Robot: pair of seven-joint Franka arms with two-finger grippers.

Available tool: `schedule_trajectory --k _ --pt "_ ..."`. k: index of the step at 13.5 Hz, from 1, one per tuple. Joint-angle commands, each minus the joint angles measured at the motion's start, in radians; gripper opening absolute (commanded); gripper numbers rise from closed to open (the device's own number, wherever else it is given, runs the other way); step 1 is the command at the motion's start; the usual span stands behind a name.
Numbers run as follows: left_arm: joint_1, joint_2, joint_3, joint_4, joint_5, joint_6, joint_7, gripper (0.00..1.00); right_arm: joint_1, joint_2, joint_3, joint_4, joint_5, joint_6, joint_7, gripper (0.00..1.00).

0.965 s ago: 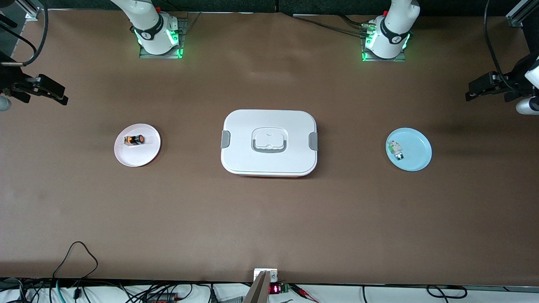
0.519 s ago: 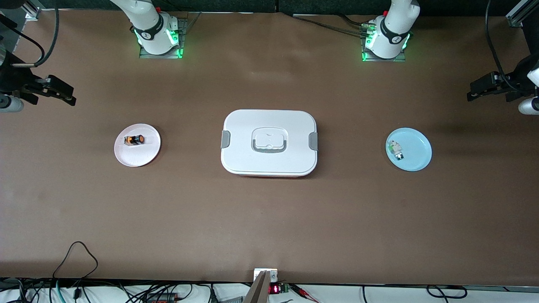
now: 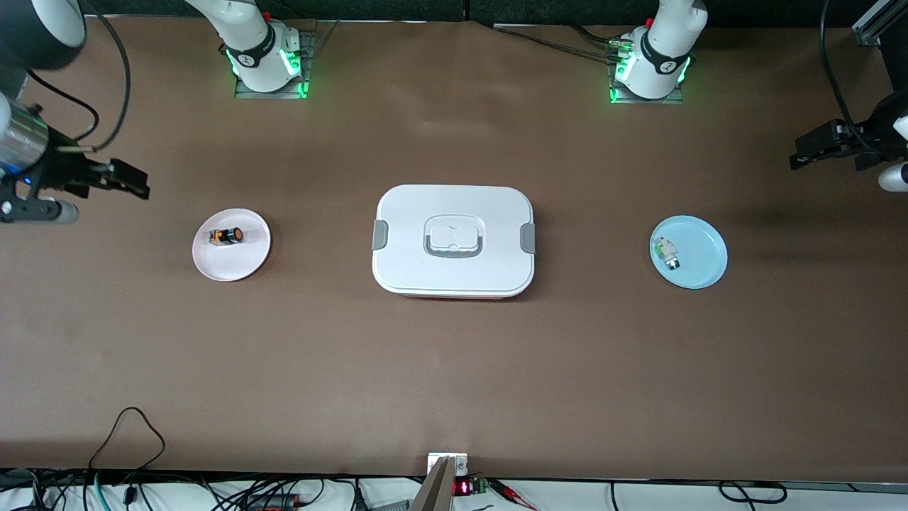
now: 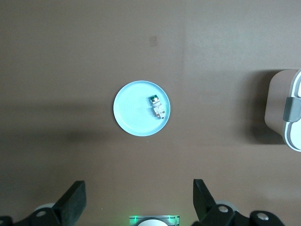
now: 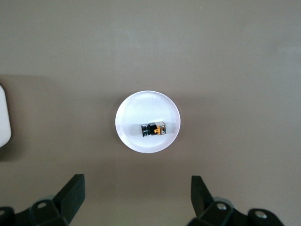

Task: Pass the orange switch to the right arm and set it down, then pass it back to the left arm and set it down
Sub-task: 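Move the right gripper over the orange switch on the white plate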

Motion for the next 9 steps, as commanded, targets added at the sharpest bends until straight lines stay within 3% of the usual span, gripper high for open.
schedule_trajectory --k 1,9 --pt "0.005 -0.016 0.001 -0.006 -0.008 0.0 0.017 1.0 0.003 0.084 -0.001 0.006 0.001 0.038 0.009 1.0" --pt "0.005 -0.015 0.001 -0.008 -0.008 0.002 0.018 1.0 -0.026 0.178 -0.001 -0.199 0.0 0.274 -0.007 1.0"
